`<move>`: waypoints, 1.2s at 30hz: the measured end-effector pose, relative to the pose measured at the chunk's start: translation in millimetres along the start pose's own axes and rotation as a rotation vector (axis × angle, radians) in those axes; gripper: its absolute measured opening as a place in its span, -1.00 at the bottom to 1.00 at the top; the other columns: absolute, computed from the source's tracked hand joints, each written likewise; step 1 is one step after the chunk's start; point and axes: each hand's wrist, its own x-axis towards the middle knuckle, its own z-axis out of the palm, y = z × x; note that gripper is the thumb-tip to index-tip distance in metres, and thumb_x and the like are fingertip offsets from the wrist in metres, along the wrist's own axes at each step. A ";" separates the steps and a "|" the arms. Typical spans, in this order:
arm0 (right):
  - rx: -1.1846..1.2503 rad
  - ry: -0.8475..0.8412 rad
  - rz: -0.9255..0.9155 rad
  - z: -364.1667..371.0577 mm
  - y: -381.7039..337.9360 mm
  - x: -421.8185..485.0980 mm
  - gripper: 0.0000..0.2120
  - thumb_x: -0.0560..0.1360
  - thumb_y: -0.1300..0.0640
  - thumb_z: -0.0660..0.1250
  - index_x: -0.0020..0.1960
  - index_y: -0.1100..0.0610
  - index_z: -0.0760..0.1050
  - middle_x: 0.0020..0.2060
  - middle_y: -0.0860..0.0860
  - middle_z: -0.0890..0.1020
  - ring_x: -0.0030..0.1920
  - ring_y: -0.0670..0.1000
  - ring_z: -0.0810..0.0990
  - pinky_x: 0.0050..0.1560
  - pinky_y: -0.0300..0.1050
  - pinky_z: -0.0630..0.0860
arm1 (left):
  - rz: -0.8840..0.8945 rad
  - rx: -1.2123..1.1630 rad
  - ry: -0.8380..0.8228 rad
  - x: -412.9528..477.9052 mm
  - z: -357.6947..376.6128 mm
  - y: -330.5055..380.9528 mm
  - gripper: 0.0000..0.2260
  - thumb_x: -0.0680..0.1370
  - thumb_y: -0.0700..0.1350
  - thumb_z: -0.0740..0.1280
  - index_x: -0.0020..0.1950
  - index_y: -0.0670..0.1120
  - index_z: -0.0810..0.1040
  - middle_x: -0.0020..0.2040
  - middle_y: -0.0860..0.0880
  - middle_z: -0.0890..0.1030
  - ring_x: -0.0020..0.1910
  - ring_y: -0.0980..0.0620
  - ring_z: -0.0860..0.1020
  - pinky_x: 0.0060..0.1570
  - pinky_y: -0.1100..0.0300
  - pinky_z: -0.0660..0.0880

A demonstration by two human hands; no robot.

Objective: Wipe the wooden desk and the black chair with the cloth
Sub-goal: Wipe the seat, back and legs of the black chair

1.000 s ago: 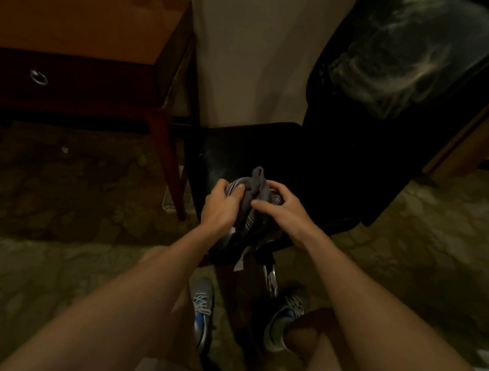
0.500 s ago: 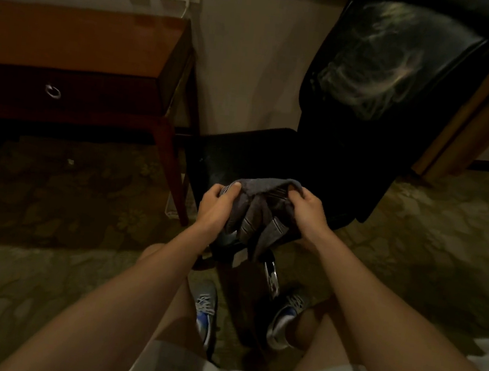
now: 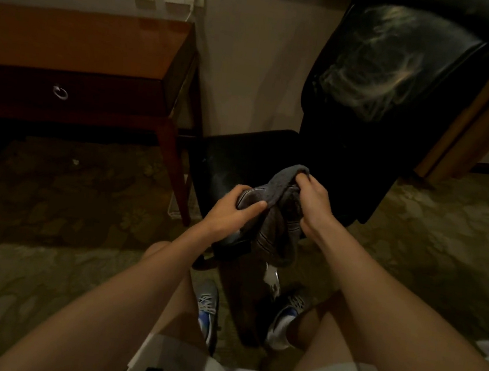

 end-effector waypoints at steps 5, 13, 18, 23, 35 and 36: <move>-0.049 0.044 -0.062 -12.2 -5.4 -0.4 -0.86 0.66 0.02 0.21 0.07 -0.06 0.55 0.02 0.03 0.66 0.03 0.01 0.66 -0.09 -0.13 0.60 | 0.030 0.038 0.144 3.0 -9.5 -2.8 -0.86 0.61 0.03 0.35 0.15 0.07 0.56 -0.01 0.07 0.63 0.00 0.07 0.63 -0.03 0.12 0.59; -0.493 -0.073 -0.197 -38.1 3.7 -4.5 -0.76 0.67 0.18 0.20 0.30 0.08 0.51 0.00 -0.03 0.58 -0.07 -0.13 0.60 -0.24 -0.38 0.54 | 0.041 -0.002 0.145 8.8 -19.3 15.5 -0.78 0.64 0.03 0.29 0.01 -0.09 0.62 -0.10 -0.17 0.67 -0.15 -0.06 0.66 -0.13 0.00 0.55; -0.555 -0.260 -0.215 -27.5 2.5 -8.9 -0.69 0.62 0.07 0.31 0.36 -0.04 0.48 0.13 -0.09 0.57 0.13 -0.13 0.57 -0.09 -0.37 0.55 | 0.041 -0.110 0.093 10.7 -15.2 42.0 -0.67 0.67 0.03 0.24 0.07 -0.22 0.62 -0.11 -0.23 0.65 -0.19 -0.02 0.62 -0.16 0.11 0.51; -0.552 -0.395 -0.197 -18.6 -5.8 -9.3 -0.55 0.58 0.23 0.31 0.40 -0.11 0.44 0.19 -0.15 0.55 0.17 -0.17 0.53 0.04 -0.29 0.54 | 0.032 -0.085 0.023 10.5 -16.5 54.3 -0.62 0.64 0.16 0.24 0.08 -0.13 0.65 -0.05 -0.18 0.69 -0.06 -0.14 0.68 -0.04 0.00 0.60; -0.694 -0.315 -0.278 -19.0 -1.9 -3.0 -0.78 0.66 0.11 0.22 0.26 0.05 0.55 0.03 -0.09 0.62 0.04 -0.17 0.57 -0.01 -0.31 0.48 | 0.065 0.183 0.020 11.3 -29.3 45.0 -0.74 0.49 -0.02 0.51 0.12 -0.02 0.56 -0.01 0.01 0.65 -0.04 0.09 0.65 -0.04 0.11 0.64; -0.712 -0.297 -0.292 -20.6 -1.1 -2.4 -0.80 0.66 0.10 0.22 0.22 0.04 0.56 -0.02 -0.10 0.62 -0.01 -0.19 0.57 -0.08 -0.34 0.45 | 0.088 0.236 0.015 11.6 -30.4 44.5 -0.82 0.53 0.00 0.46 0.08 0.00 0.57 -0.05 0.00 0.65 -0.09 0.06 0.65 -0.06 0.03 0.65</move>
